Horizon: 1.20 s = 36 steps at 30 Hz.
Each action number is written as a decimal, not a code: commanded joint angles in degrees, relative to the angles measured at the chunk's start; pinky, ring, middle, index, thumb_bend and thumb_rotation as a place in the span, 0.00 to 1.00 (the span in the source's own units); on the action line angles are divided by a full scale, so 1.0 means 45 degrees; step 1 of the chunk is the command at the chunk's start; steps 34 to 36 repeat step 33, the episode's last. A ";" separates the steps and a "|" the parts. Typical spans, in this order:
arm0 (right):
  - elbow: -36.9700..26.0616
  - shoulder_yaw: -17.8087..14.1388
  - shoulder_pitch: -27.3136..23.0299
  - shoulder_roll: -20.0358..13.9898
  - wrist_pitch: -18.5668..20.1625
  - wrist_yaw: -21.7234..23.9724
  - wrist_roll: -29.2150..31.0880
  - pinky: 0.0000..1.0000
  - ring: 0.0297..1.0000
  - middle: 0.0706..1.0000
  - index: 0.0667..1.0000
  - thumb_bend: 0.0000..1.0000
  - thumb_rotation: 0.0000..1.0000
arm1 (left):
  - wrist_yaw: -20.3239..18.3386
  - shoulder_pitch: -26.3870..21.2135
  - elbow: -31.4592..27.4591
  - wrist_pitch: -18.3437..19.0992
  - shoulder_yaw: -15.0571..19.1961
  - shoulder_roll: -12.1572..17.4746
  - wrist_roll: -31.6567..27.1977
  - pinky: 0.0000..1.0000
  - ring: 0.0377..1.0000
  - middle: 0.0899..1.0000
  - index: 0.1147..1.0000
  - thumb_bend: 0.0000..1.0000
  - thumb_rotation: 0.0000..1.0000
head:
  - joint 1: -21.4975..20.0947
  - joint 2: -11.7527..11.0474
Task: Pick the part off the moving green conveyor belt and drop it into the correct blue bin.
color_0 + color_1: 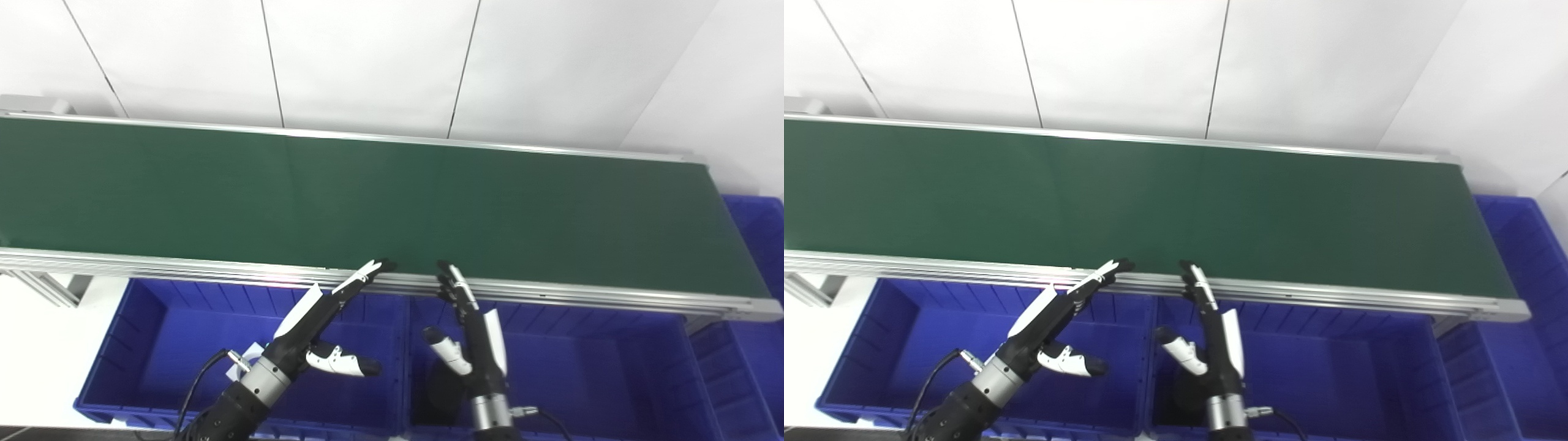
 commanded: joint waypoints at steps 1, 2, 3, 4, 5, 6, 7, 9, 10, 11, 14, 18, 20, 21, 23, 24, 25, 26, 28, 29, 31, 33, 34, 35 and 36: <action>-0.0350 0.0169 -0.0265 -0.0012 -0.0424 -0.0293 0.0000 0.84 0.91 0.95 0.91 0.85 0.89 | 0.0778 -0.0066 -0.0258 -0.0525 -0.0091 0.0152 -0.0005 0.96 0.99 0.98 0.90 0.91 0.66 | 0.0107 -0.0001; -0.0418 0.0216 -0.0232 -0.0077 -0.0424 -0.0317 0.0032 0.84 0.91 0.95 0.91 0.85 0.89 | 0.1033 -0.0010 -0.0255 -0.0525 -0.0139 0.0141 -0.0038 0.96 0.99 0.98 0.90 0.91 0.66 | 0.0233 0.0025; -0.0484 0.0247 -0.0198 -0.0141 -0.0424 -0.0328 0.0081 0.84 0.91 0.95 0.91 0.85 0.89 | 0.1262 0.0029 -0.0241 -0.0525 -0.0184 0.0118 -0.0078 0.97 1.00 0.98 0.90 0.90 0.66 | 0.0312 0.0038; -0.0546 0.0257 -0.0168 -0.0199 -0.0424 -0.0324 0.0133 0.84 0.90 0.95 0.90 0.85 0.88 | 0.1444 0.0044 -0.0236 -0.0525 -0.0256 0.0108 -0.0085 0.98 1.00 0.98 0.90 0.90 0.66 | 0.0413 0.0049; -0.0654 0.0265 -0.0102 -0.0296 -0.0424 -0.0295 0.0197 0.84 0.90 0.94 0.90 0.86 0.88 | 0.1708 0.0081 -0.0239 -0.0525 -0.0371 0.0091 -0.0015 0.98 1.00 0.98 0.90 0.90 0.66 | 0.0643 0.0102; -0.0757 0.0267 -0.0036 -0.0377 -0.0424 -0.0233 0.0287 0.84 0.90 0.94 0.90 0.86 0.88 | 0.1998 0.0099 -0.0216 -0.0525 -0.0508 0.0093 0.0057 0.99 1.00 0.99 0.91 0.89 0.67 | 0.0729 0.0114; -0.0861 0.0271 0.0034 -0.0455 -0.0423 -0.0195 0.0341 0.84 0.90 0.94 0.90 0.86 0.87 | 0.2277 0.0113 -0.0182 -0.0525 -0.0645 0.0098 0.0126 1.00 1.00 0.98 0.91 0.88 0.66 | 0.0857 0.0139; -0.1066 0.0257 0.0177 -0.0598 -0.0422 -0.0131 0.0416 0.84 0.90 0.94 0.90 0.86 0.87 | 0.2858 0.0089 -0.0072 -0.0525 -0.0991 0.0144 0.0245 1.00 1.00 0.98 0.91 0.88 0.66 | 0.1168 0.0199; -0.1145 0.0245 0.0237 -0.0650 -0.0421 -0.0090 0.0453 0.84 0.90 0.94 0.89 0.86 0.87 | 0.3108 0.0068 -0.0004 -0.0525 -0.1147 0.0169 0.0291 1.00 1.00 0.98 0.91 0.87 0.66 | 0.1214 0.0205; -0.1254 0.0211 0.0321 -0.0722 -0.0420 0.0004 0.0523 0.84 0.91 0.94 0.89 0.86 0.86 | 0.3354 0.0061 0.0052 -0.0525 -0.1306 0.0168 0.0358 1.00 1.00 0.98 0.91 0.87 0.66 | 0.1509 0.0264; -0.1480 0.0172 0.0497 -0.0916 -0.0419 0.0227 0.0659 0.86 0.91 0.93 0.88 0.87 0.86 | 0.4084 0.0053 0.0184 -0.0525 -0.1745 0.0202 0.0487 1.00 0.99 0.97 0.91 0.86 0.66 | 0.1878 0.0353; -0.1650 0.0173 0.0598 -0.1173 -0.0423 0.0387 0.0654 0.85 0.88 0.90 0.87 0.87 0.88 | 0.5271 0.0081 0.0254 -0.0525 -0.2171 0.0075 0.0584 0.97 0.95 0.93 0.88 0.83 0.62 | 0.2370 0.0444; -0.1793 0.0143 0.0666 -0.1297 -0.0424 0.0530 0.0674 0.84 0.88 0.90 0.87 0.87 0.89 | 0.6152 0.0138 0.0307 -0.0525 -0.2320 -0.0106 0.0828 0.96 0.93 0.91 0.86 0.79 0.61 | 0.2728 0.0517; -0.1878 0.0116 0.0709 -0.1355 -0.0424 0.0588 0.0676 0.84 0.88 0.89 0.87 0.87 0.89 | 0.6490 0.0175 0.0299 -0.0525 -0.2405 -0.0179 0.0917 0.96 0.92 0.90 0.86 0.77 0.60 | 0.2900 0.0555; -0.2038 0.0025 0.0812 -0.1445 -0.0423 0.0701 0.0665 0.83 0.87 0.88 0.86 0.88 0.90 | 0.7154 0.0189 0.0310 -0.0525 -0.2629 -0.0264 0.1153 0.95 0.92 0.90 0.86 0.72 0.62 | 0.3163 0.0624; -0.2132 -0.0032 0.0872 -0.1497 -0.0423 0.0773 0.0679 0.82 0.86 0.88 0.86 0.88 0.90 | 0.7502 0.0157 0.0346 -0.0525 -0.2798 -0.0283 0.1257 0.95 0.92 0.89 0.85 0.70 0.63 | 0.3435 0.0688; -0.2192 -0.0082 0.0912 -0.1526 -0.0423 0.0828 0.0691 0.82 0.86 0.88 0.85 0.88 0.91 | 0.7829 0.0095 0.0432 -0.0525 -0.2966 -0.0283 0.1309 0.94 0.91 0.89 0.85 0.69 0.65 | 0.3435 0.0688; -0.2250 -0.0132 0.0949 -0.1566 -0.0423 0.0854 0.0688 0.81 0.85 0.87 0.85 0.88 0.91 | 0.8133 0.0026 0.0528 -0.0525 -0.3148 -0.0283 0.1349 0.94 0.91 0.89 0.85 0.68 0.67 | 0.3686 0.0747; -0.2331 -0.0226 0.1009 -0.1615 -0.0424 0.0926 0.0658 0.80 0.84 0.86 0.84 0.89 0.92 | 0.8580 -0.0090 0.0694 -0.0525 -0.3457 -0.0271 0.1356 0.94 0.90 0.88 0.85 0.67 0.68 | 0.3882 0.0793; -0.2368 -0.0267 0.1038 -0.1636 -0.0423 0.0967 0.0641 0.80 0.84 0.87 0.85 0.89 0.93 | 0.8742 -0.0134 0.0756 -0.0525 -0.3585 -0.0267 0.1345 0.93 0.90 0.89 0.85 0.67 0.72 | 0.3907 0.0796; -0.2510 -0.0297 0.1104 -0.1696 -0.0424 0.1128 0.0709 0.82 0.86 0.88 0.85 0.88 0.94 | 0.8955 -0.0135 0.0914 -0.0525 -0.3727 -0.0308 0.1350 0.91 0.90 0.89 0.85 0.71 0.78 | 0.4020 0.0829; -0.2616 -0.0256 0.1130 -0.1744 -0.0420 0.1194 0.0709 0.83 0.88 0.89 0.85 0.87 0.94 | 0.9080 -0.0111 0.1003 -0.0524 -0.3794 -0.0337 0.1350 0.90 0.90 0.89 0.85 0.74 0.84 | 0.4081 0.0857; -0.2616 -0.0256 0.1130 -0.1744 -0.0420 0.1194 0.0709 0.83 0.88 0.89 0.85 0.87 0.94 | 0.9080 -0.0111 0.1003 -0.0524 -0.3794 -0.0337 0.1350 0.90 0.90 0.89 0.85 0.74 0.84 | 0.4081 0.0857; -0.2616 -0.0256 0.1130 -0.1744 -0.0420 0.1194 0.0709 0.83 0.88 0.89 0.85 0.87 0.94 | 0.9080 -0.0111 0.1003 -0.0524 -0.3794 -0.0337 0.1350 0.90 0.90 0.89 0.85 0.74 0.84 | 0.4081 0.0857; -0.2616 -0.0256 0.1130 -0.1744 -0.0420 0.1194 0.0709 0.83 0.88 0.89 0.85 0.87 0.94 | 0.9080 -0.0111 0.1003 -0.0524 -0.3794 -0.0337 0.1350 0.90 0.90 0.89 0.85 0.74 0.84 | 0.4081 0.0857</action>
